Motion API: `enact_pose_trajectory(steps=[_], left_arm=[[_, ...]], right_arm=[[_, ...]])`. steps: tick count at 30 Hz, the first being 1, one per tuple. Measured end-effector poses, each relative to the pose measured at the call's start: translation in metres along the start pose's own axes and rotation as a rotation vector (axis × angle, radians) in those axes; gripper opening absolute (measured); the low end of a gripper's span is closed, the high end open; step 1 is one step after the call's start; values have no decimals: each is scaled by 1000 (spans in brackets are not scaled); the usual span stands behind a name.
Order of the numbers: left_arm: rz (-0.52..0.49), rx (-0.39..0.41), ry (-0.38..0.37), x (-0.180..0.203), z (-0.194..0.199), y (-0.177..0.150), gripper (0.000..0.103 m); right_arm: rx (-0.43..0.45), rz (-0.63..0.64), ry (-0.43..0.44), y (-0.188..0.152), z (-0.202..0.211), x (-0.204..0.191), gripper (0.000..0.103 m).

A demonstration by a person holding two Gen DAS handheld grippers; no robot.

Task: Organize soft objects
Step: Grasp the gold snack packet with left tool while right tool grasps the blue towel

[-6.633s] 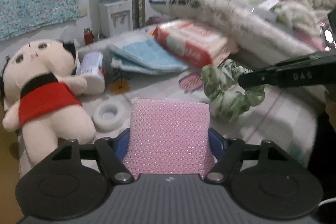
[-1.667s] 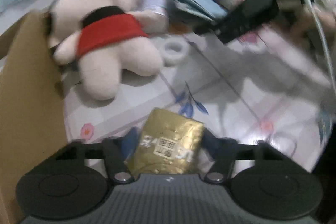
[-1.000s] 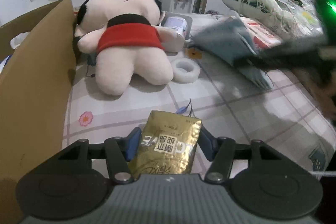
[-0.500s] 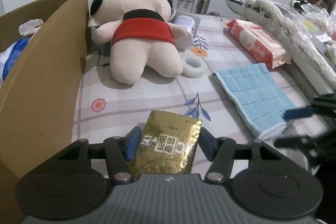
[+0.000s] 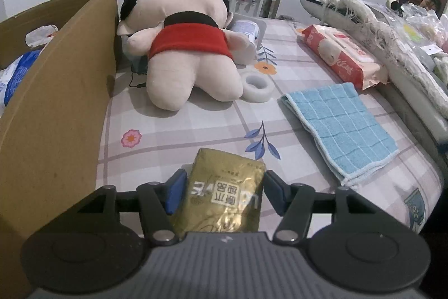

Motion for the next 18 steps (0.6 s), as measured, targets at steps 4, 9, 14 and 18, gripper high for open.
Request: enact_pose_trajectory(steps=[4,9,14,18], left_arm=[[10,0,-9,-1,0,0,61],[2,6,-12,-1,0,-2,61],[8,5,-20,-2,1,-1,61],[5,4,-16,-2,1,-1,61]], right_arm=[[70,-26,-136,44,-25,8,96],[99,16,-284,91,-65,20,96],[97,-108,-235,97,-78,62,92],[145,-240,-121,90,-87,94,67]])
Point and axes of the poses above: each gripper's, at about its wrist camera, not at the fingertips, and z roughly against the way its jaws point, x to its right, y to its top, the point moved 1 cm from there along -z, roughly the way its jaws point, and after that the axes turned 15 degrees about -x, right-handed, at the moved point
